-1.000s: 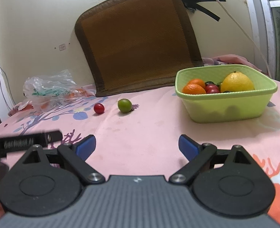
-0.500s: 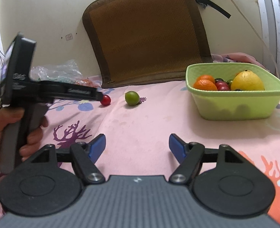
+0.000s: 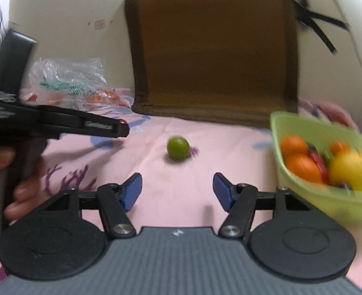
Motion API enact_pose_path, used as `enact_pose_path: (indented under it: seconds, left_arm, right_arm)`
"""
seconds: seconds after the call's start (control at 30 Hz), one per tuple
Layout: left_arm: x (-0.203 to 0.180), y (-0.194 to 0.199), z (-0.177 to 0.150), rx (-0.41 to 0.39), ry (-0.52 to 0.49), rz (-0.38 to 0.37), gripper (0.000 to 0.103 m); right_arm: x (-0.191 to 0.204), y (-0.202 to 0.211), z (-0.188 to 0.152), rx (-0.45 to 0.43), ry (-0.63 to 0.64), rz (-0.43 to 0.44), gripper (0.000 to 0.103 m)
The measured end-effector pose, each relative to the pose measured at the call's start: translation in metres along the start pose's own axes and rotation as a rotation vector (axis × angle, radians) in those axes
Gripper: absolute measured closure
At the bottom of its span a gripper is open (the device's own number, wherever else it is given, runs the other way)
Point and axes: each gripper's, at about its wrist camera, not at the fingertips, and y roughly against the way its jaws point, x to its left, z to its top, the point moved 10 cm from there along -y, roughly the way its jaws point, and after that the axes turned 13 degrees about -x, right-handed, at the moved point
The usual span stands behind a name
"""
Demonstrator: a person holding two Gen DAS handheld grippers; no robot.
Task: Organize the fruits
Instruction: 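Grasp the red cherry tomato with the left gripper while the right grasps the green tomato, then release the red tomato into the bowl with the left gripper while the right releases the green tomato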
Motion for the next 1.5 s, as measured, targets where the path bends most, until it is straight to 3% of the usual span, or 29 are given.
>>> enact_pose_path:
  seconds: [0.13,0.23,0.27,0.33,0.5,0.57,0.73,0.83,0.97,1.0,1.03,1.07,1.1,1.23,1.37,1.5]
  left_arm:
    - [-0.004,0.003,0.004,-0.039,-0.023,0.0,0.077]
    - [-0.007,0.003,0.004,-0.039,-0.032,-0.006,0.077]
    - [-0.006,0.003,0.004,-0.039,-0.028,-0.006,0.078]
    - [-0.006,0.003,0.004,-0.038,-0.023,-0.011,0.078]
    - [-0.021,0.008,0.004,-0.033,-0.038,-0.061,0.078]
    - [-0.046,0.014,0.008,-0.024,0.004,-0.148,0.077]
    - [-0.139,0.026,0.027,-0.057,-0.075,-0.331,0.077]
    - [-0.18,0.017,0.026,-0.045,-0.13,-0.368,0.076]
    - [-0.209,-0.005,0.018,0.02,-0.121,-0.403,0.074]
    - [-0.214,-0.009,0.016,0.032,-0.124,-0.405,0.071]
    - [-0.217,-0.013,0.015,0.041,-0.128,-0.406,0.06]
    - [-0.221,-0.016,0.014,0.045,-0.13,-0.405,0.049]
    - [-0.223,-0.019,0.014,0.046,-0.13,-0.398,0.046]
    - [-0.22,-0.022,0.021,0.054,-0.063,-0.37,0.045]
    - [-0.197,-0.01,0.035,0.045,0.055,-0.312,0.045]
    - [-0.17,0.017,0.035,0.035,0.052,-0.208,0.042]
  right_arm:
    - [-0.002,-0.037,0.016,-0.022,0.073,-0.024,0.039]
    - [0.0,-0.067,0.009,0.063,0.048,-0.004,0.041]
    - [-0.002,-0.075,0.004,0.104,0.027,0.001,0.057]
    - [-0.005,-0.075,0.004,0.113,-0.035,0.02,0.073]
    - [-0.01,-0.031,0.008,0.06,-0.118,0.022,0.073]
    - [-0.02,0.004,0.019,-0.024,-0.122,0.015,0.073]
    - [-0.064,0.062,0.041,-0.212,-0.052,-0.135,0.073]
    - [-0.091,0.066,0.034,-0.204,-0.042,-0.202,0.073]
    - [-0.12,0.069,0.02,-0.197,-0.068,-0.257,0.072]
    - [-0.125,0.069,0.017,-0.197,-0.082,-0.259,0.071]
    - [-0.129,0.068,0.015,-0.199,-0.098,-0.261,0.071]
    - [-0.133,0.067,0.013,-0.199,-0.112,-0.264,0.062]
    - [-0.133,0.064,0.012,-0.198,-0.117,-0.268,0.053]
    - [-0.141,0.071,0.021,-0.265,-0.132,-0.3,0.051]
    - [-0.17,0.096,0.031,-0.373,-0.263,-0.372,0.051]
    - [-0.205,0.104,0.026,-0.402,-0.393,-0.479,0.051]
